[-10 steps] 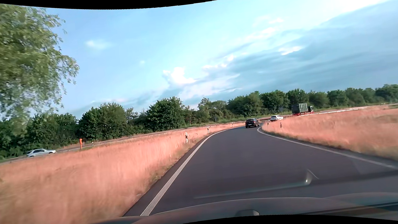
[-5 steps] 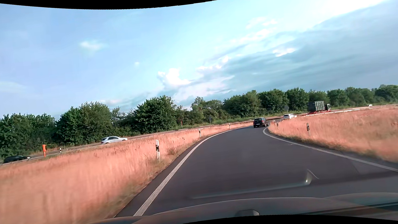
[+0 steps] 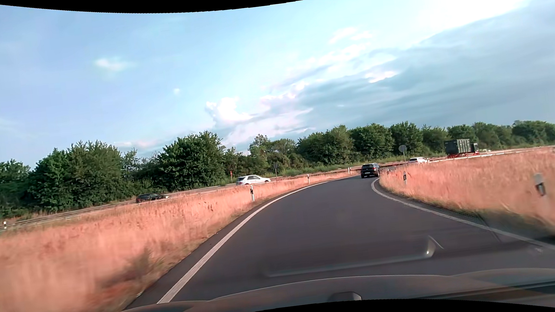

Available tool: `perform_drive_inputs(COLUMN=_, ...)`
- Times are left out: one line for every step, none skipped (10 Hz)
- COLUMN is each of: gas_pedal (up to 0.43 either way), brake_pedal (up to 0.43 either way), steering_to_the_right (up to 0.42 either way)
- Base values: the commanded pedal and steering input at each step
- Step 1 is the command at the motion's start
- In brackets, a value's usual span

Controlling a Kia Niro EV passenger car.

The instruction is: Follow the waypoints while adhering to traffic rules and regulations

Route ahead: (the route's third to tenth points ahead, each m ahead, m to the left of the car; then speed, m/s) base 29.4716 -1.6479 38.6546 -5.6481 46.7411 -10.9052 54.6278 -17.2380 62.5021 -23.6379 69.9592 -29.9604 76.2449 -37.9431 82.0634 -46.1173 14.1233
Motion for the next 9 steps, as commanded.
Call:
perform_drive_inputs(gas_pedal=0.000, brake_pedal=0.000, steering_to_the_right=0.042)
perform_drive_inputs(gas_pedal=0.000, brake_pedal=0.000, steering_to_the_right=0.044)
perform_drive_inputs(gas_pedal=0.000, brake_pedal=0.000, steering_to_the_right=0.047)
perform_drive_inputs(gas_pedal=0.000, brake_pedal=0.000, steering_to_the_right=0.049)
perform_drive_inputs(gas_pedal=0.000, brake_pedal=0.000, steering_to_the_right=0.051)
perform_drive_inputs(gas_pedal=0.000, brake_pedal=0.000, steering_to_the_right=0.053)
perform_drive_inputs(gas_pedal=0.000, brake_pedal=0.000, steering_to_the_right=0.055)
perform_drive_inputs(gas_pedal=0.000, brake_pedal=0.000, steering_to_the_right=0.056)
perform_drive_inputs(gas_pedal=0.000, brake_pedal=0.000, steering_to_the_right=0.056)
